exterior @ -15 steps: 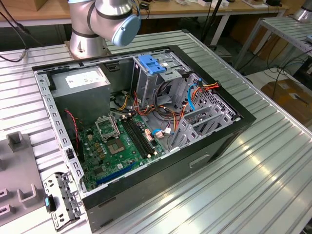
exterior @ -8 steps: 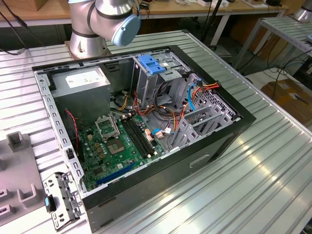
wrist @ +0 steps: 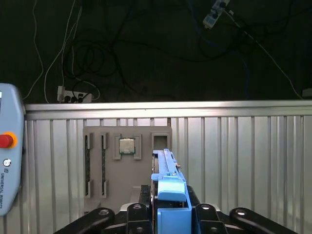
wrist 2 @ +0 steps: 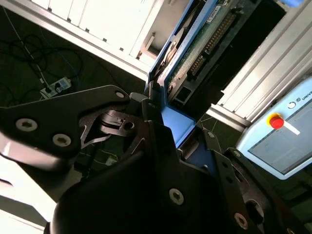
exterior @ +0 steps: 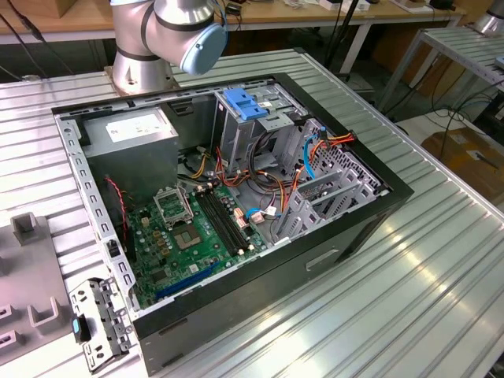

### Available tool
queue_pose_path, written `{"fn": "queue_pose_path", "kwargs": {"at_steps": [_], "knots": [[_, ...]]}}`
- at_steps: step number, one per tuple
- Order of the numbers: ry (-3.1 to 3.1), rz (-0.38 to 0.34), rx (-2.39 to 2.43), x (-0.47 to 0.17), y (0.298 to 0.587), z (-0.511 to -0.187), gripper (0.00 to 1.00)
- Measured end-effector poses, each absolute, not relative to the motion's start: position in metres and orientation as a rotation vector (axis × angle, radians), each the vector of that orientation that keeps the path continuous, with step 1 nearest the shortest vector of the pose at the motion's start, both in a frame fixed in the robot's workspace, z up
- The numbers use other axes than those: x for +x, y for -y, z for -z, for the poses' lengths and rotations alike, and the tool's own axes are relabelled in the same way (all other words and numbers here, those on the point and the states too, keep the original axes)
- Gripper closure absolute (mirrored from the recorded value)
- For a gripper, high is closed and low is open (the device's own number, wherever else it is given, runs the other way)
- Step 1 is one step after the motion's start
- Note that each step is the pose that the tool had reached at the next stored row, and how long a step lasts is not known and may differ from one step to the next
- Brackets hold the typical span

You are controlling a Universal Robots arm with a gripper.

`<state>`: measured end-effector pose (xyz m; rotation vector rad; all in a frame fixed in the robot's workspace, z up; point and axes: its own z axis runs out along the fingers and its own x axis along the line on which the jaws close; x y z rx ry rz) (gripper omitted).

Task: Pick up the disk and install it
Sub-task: 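Pick up the disk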

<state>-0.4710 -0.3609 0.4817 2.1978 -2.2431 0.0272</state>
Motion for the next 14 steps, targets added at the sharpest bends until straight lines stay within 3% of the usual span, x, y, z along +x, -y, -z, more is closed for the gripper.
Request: {"fn": "queue_pose_path", "kwargs": {"at_steps": [14], "knots": [[2.243, -0.027, 2.198, -0.471, 0.361, -0.500, 0.63]]}}
